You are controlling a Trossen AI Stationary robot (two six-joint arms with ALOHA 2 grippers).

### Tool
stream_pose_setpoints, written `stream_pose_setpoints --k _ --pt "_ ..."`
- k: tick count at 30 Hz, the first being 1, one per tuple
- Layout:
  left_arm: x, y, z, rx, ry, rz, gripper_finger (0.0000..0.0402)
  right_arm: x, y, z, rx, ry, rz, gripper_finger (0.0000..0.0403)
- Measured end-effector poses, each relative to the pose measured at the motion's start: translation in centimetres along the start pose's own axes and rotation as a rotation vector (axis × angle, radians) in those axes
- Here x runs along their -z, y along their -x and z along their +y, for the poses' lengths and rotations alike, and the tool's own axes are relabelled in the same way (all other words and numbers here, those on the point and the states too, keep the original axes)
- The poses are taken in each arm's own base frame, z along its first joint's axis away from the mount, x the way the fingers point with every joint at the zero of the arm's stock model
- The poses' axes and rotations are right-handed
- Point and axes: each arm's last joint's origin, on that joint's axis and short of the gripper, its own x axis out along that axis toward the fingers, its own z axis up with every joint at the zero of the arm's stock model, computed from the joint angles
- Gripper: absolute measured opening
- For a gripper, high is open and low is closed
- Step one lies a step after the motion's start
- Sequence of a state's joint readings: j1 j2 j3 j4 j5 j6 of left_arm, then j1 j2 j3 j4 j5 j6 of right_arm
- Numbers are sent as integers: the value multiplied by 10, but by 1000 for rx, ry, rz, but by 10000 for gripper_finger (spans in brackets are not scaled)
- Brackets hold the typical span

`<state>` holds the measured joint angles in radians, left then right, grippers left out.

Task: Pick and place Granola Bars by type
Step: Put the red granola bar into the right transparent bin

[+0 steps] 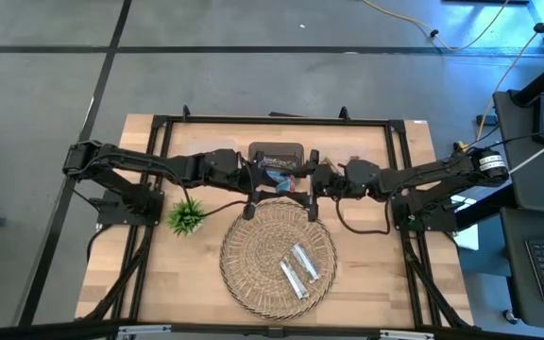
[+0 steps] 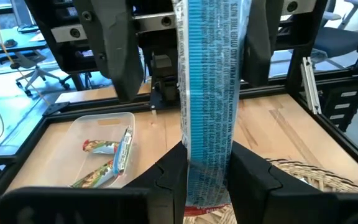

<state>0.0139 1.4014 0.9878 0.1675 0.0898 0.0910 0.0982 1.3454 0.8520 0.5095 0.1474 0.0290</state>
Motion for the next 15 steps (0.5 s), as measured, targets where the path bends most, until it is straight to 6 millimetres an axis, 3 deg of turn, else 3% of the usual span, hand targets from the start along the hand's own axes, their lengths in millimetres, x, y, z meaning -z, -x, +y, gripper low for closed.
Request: stream_pose_setpoints --k 10,15 --pt "1 0 1 -2 1 12 108 0 0 0 1 -18 5 123" --pt "6 6 8 -13 -8 77 139 2 0 0 3 -15 18 98"
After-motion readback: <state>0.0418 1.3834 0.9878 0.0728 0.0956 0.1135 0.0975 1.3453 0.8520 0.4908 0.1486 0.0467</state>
